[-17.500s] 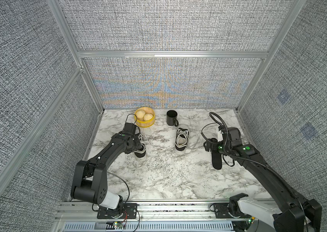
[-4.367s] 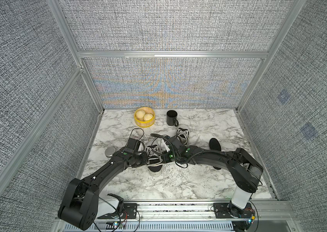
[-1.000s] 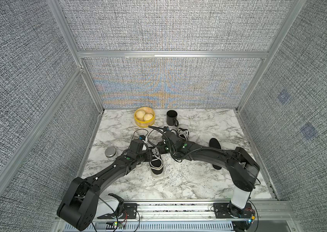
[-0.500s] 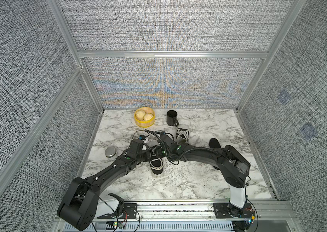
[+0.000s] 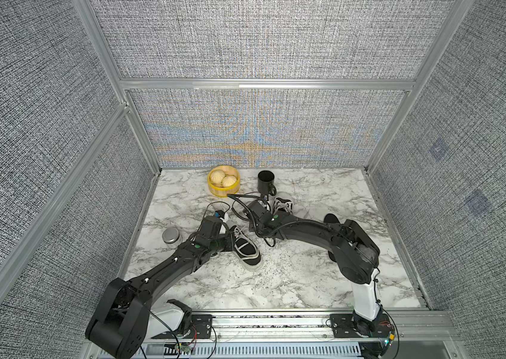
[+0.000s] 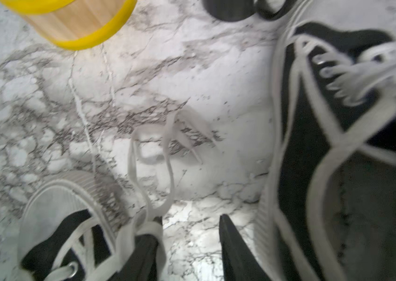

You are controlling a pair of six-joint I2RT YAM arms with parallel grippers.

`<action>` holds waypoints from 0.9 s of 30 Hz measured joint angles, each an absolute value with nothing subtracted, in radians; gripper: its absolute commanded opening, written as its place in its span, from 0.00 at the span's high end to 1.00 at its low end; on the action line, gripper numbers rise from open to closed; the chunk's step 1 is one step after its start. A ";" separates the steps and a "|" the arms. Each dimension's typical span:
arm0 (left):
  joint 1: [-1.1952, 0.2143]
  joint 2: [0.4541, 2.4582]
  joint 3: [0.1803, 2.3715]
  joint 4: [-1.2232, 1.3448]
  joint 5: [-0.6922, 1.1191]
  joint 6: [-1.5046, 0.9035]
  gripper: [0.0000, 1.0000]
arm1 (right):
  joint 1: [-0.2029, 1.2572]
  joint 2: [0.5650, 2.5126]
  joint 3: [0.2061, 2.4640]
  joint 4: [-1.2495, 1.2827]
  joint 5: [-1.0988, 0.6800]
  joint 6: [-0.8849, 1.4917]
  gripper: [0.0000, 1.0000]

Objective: Remove the insole from the shoe
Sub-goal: Untie the shoelace on the shoe.

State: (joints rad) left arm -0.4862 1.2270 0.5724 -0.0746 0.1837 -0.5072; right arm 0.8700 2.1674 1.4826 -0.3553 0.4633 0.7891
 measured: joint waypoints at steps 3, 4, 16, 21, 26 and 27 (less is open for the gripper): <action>-0.485 1.220 0.564 -0.077 0.181 -0.505 1.00 | 0.858 2.158 1.491 -0.371 0.506 0.785 0.50; -0.485 1.218 0.561 -0.078 0.178 -0.505 1.00 | 0.855 2.155 1.491 -0.377 0.518 0.784 0.48; -0.485 1.200 0.546 -0.089 0.157 -0.505 1.00 | 0.768 2.122 1.530 -0.406 0.583 0.722 0.38; -0.485 1.199 0.545 -0.091 0.153 -0.505 1.00 | 0.707 2.095 1.534 -0.398 0.587 0.675 0.37; -0.485 1.201 0.543 -0.093 0.149 -0.505 1.00 | 0.639 2.077 1.557 -0.399 0.607 0.632 0.37; -0.485 1.201 0.543 -0.097 0.148 -0.505 1.00 | 0.623 2.075 1.568 -0.399 0.613 0.621 0.37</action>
